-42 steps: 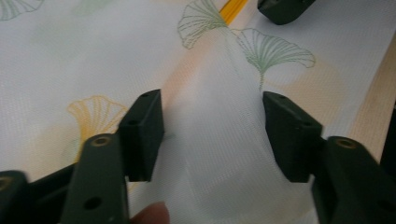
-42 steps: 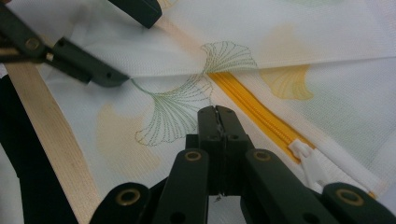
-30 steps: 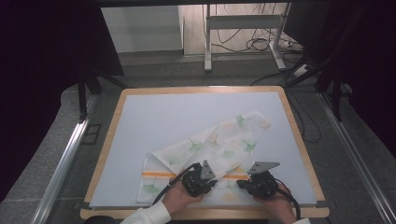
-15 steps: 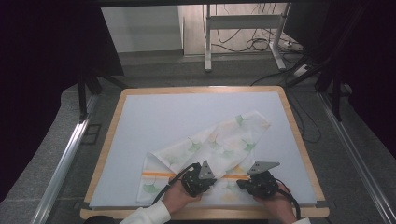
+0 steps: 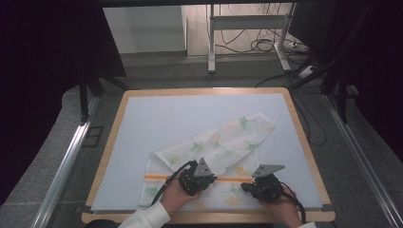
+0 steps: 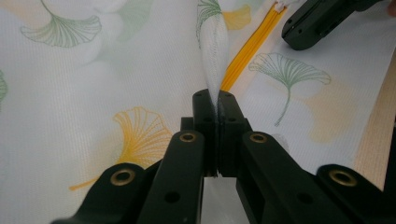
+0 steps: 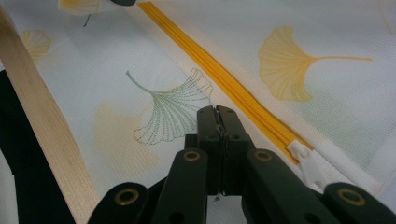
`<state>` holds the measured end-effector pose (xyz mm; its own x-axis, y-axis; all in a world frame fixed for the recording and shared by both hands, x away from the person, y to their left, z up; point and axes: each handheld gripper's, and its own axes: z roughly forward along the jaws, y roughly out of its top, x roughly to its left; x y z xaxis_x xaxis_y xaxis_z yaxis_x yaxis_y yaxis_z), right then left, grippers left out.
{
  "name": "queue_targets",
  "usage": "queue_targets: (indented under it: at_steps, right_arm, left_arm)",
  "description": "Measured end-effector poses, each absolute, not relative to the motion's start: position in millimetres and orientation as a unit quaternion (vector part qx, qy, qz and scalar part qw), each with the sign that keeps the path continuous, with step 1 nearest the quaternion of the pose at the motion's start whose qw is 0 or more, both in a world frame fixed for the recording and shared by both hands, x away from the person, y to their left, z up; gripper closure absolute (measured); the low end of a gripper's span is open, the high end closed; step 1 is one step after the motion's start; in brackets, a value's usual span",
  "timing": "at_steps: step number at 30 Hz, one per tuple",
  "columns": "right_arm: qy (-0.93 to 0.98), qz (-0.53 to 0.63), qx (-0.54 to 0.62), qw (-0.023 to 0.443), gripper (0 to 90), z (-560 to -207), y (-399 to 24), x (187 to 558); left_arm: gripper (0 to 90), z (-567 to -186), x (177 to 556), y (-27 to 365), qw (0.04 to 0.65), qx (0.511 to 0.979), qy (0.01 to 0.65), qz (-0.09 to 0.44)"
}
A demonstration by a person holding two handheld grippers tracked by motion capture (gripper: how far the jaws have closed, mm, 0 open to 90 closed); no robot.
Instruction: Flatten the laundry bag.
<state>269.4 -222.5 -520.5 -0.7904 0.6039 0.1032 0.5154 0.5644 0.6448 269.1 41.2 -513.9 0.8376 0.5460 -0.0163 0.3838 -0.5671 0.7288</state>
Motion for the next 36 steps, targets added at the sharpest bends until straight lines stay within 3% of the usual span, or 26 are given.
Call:
queue_targets:
  at_steps: [36]
  right_arm:
    - [0.883,0.343,0.314,0.065,89.1,-521,-223,270]
  left_arm:
    - [89.4,-495,293,80,0.406,0.854,0.297,0.129]
